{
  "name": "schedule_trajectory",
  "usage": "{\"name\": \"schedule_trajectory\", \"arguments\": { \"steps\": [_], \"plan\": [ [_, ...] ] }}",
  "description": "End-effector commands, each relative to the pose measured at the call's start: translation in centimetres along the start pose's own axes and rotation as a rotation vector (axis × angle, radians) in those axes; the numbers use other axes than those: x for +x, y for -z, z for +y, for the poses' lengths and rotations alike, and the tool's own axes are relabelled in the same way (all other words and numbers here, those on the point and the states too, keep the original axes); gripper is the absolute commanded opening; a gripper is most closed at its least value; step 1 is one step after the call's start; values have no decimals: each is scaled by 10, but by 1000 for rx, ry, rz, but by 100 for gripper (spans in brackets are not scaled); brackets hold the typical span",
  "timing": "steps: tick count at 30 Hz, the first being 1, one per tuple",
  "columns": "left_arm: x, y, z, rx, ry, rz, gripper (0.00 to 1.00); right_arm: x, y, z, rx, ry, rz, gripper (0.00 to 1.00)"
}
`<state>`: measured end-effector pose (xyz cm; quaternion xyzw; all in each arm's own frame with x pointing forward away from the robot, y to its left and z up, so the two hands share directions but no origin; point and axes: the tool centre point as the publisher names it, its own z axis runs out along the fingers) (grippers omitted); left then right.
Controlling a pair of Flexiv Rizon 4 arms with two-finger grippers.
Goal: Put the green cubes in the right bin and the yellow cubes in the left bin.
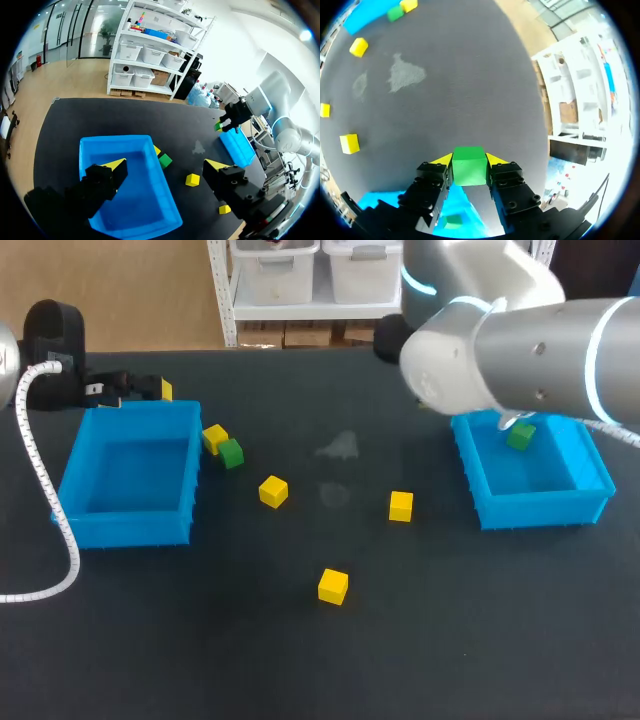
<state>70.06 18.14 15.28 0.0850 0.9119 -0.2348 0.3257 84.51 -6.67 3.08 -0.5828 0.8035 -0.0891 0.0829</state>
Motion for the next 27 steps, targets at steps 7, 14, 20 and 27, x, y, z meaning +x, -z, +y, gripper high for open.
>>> {"name": "schedule_trajectory", "arguments": {
  "steps": [7,14,20,27],
  "plan": [
    [2,0,3,12,-2,-7,100,65,62,6,122,-182,-120,0],
    [2,0,3,12,-2,-7,100,116,61,11,137,-309,-97,0],
    [2,0,3,12,-2,-7,100,139,48,18,121,-386,-73,0],
    [2,0,3,12,-2,-7,100,141,40,22,110,-415,-73,27]
  ]
}}
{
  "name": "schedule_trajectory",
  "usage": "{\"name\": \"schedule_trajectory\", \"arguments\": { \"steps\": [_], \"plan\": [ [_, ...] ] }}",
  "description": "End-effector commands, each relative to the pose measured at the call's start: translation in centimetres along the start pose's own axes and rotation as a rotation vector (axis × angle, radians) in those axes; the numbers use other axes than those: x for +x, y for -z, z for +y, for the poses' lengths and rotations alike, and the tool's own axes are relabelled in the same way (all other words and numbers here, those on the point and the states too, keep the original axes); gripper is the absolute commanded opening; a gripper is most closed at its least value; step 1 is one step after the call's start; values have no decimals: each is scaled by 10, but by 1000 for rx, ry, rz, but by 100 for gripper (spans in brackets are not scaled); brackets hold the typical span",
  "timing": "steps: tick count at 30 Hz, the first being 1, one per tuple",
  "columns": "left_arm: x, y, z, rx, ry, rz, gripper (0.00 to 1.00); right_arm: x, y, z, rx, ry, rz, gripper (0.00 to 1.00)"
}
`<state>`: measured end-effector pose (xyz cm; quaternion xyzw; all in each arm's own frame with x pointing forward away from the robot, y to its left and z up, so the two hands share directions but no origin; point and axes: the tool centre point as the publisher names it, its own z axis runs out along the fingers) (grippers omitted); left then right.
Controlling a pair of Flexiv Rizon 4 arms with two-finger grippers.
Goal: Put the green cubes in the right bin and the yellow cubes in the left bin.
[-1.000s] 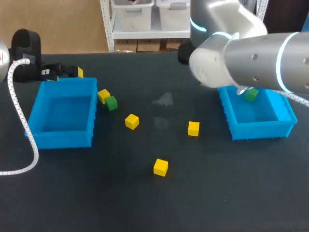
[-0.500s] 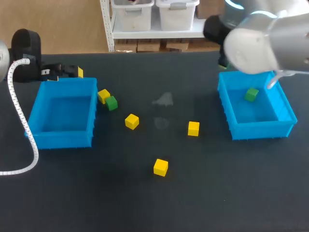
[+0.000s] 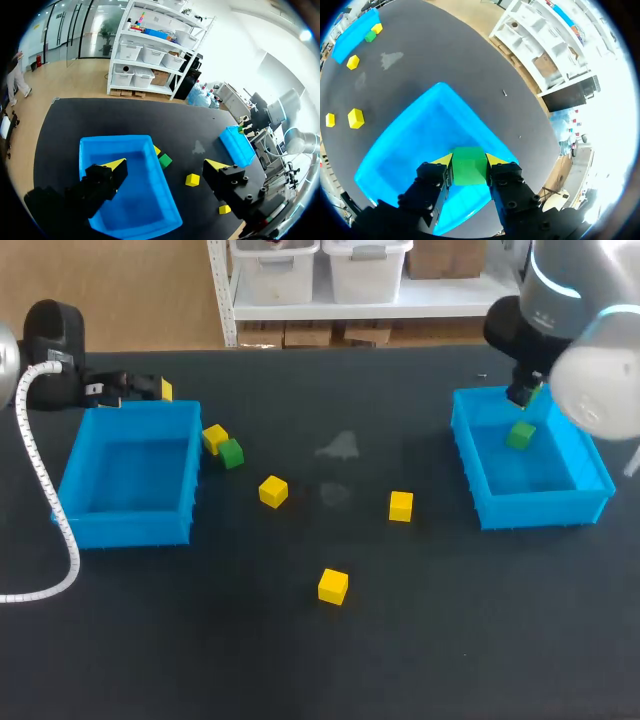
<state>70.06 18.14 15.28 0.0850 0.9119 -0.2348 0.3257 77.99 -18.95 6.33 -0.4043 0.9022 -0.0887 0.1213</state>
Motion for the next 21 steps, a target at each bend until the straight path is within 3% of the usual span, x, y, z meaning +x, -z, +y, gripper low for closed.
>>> {"name": "schedule_trajectory", "arguments": {
  "steps": [1,2,3,12,21],
  "plan": [
    [2,0,3,12,-2,-7,100,7,-1,5,39,-6,-69,44],
    [2,0,3,12,-2,-7,100,6,-1,6,38,-6,-70,68],
    [2,0,3,12,-2,-7,100,5,-1,6,38,-5,-72,100],
    [2,0,3,12,-2,-7,100,-27,15,10,50,61,-113,100],
    [2,0,3,12,-2,-7,100,-94,42,38,11,156,-156,100]
  ]
}}
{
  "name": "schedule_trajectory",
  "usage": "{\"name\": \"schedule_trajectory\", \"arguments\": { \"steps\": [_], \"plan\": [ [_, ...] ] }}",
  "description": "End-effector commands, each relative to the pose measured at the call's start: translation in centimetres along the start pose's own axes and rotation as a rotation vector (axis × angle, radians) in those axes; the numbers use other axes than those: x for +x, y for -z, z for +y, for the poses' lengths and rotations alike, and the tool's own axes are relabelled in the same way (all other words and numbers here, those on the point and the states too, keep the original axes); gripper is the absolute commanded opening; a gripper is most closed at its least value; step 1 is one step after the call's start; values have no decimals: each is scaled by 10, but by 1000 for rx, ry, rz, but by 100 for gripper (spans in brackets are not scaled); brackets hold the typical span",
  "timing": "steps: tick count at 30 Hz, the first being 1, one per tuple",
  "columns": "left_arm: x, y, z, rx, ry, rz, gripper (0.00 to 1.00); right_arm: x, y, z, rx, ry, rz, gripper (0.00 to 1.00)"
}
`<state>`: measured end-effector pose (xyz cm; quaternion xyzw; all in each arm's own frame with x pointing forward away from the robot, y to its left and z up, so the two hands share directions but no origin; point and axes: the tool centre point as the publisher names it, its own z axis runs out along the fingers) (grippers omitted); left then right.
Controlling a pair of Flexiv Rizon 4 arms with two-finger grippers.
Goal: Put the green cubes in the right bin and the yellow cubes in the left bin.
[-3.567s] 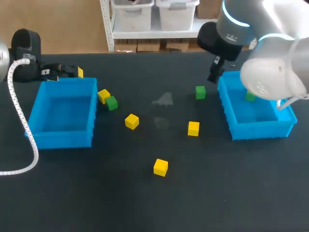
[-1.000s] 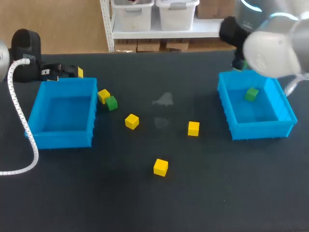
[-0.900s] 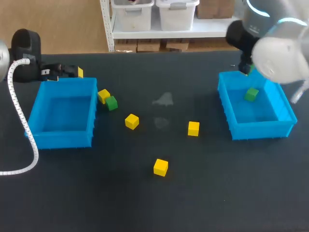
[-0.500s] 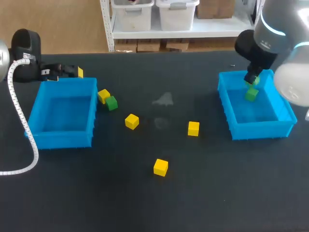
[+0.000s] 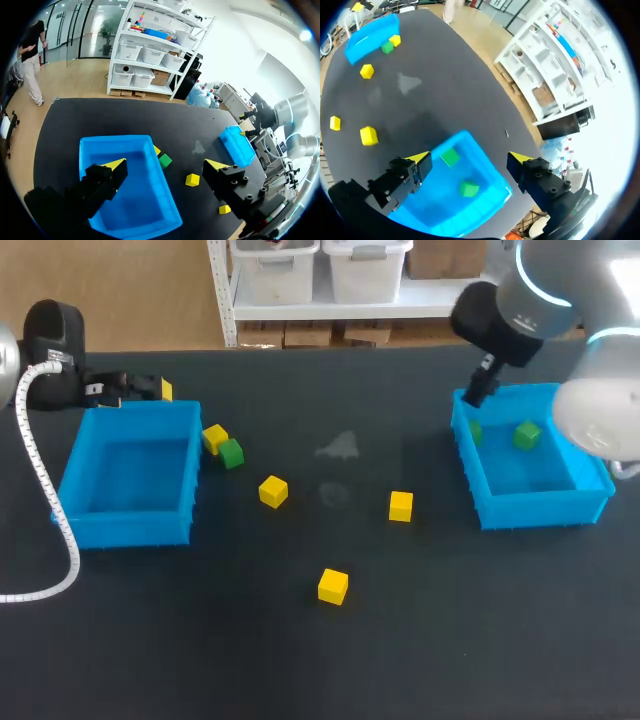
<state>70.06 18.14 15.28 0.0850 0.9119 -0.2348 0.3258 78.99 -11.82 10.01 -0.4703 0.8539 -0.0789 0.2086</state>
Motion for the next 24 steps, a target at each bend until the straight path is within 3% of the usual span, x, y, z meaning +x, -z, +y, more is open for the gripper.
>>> {"name": "schedule_trajectory", "arguments": {
  "steps": [1,13,24],
  "plan": [
    [2,0,2,12,-2,-7,100,-38,1,7,-48,21,27,100],
    [2,0,2,12,-2,-7,100,-121,-5,59,-121,132,-14,100],
    [2,0,2,12,-2,-7,100,-167,-24,95,-197,132,-75,100]
  ]
}}
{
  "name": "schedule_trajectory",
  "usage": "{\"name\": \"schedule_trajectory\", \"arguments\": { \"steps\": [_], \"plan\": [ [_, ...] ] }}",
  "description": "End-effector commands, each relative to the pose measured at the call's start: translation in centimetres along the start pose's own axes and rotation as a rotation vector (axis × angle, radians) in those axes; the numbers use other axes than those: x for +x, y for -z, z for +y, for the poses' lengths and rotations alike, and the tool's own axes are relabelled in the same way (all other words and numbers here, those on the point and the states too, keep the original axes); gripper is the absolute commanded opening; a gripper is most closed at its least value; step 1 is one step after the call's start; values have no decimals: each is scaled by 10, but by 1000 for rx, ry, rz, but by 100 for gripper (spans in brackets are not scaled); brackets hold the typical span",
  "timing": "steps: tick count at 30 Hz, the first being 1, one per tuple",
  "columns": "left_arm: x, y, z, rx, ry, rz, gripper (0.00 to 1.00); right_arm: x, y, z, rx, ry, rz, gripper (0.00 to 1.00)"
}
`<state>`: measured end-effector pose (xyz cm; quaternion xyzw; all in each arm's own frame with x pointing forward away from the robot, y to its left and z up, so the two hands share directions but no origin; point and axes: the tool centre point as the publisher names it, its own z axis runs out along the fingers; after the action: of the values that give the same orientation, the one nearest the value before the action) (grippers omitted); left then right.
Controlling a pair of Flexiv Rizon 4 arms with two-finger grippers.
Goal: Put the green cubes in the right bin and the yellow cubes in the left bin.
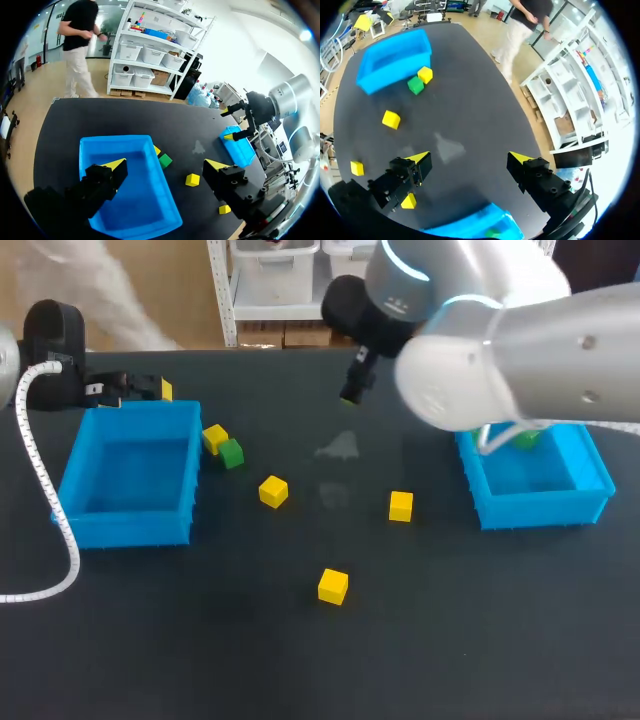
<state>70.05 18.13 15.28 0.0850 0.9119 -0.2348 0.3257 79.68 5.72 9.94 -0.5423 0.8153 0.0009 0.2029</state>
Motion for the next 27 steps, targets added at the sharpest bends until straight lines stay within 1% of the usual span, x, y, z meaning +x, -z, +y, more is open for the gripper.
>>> {"name": "schedule_trajectory", "arguments": {
  "steps": [1,5,10,13,19,27],
  "plan": [
    [2,0,3,12,-2,-7,100,-20,-14,3,-46,-3,19,100],
    [2,0,3,12,-2,-7,100,-34,-22,11,-68,-20,29,100],
    [2,0,3,12,-2,-7,100,-52,-33,24,-70,-26,63,100],
    [2,0,3,12,-2,-7,100,-62,-37,34,-69,-25,67,100],
    [2,0,3,12,-2,-7,100,-76,-42,55,-82,-28,73,100],
    [2,0,3,12,-2,-7,100,-91,-49,75,-124,-117,82,100]
  ]
}}
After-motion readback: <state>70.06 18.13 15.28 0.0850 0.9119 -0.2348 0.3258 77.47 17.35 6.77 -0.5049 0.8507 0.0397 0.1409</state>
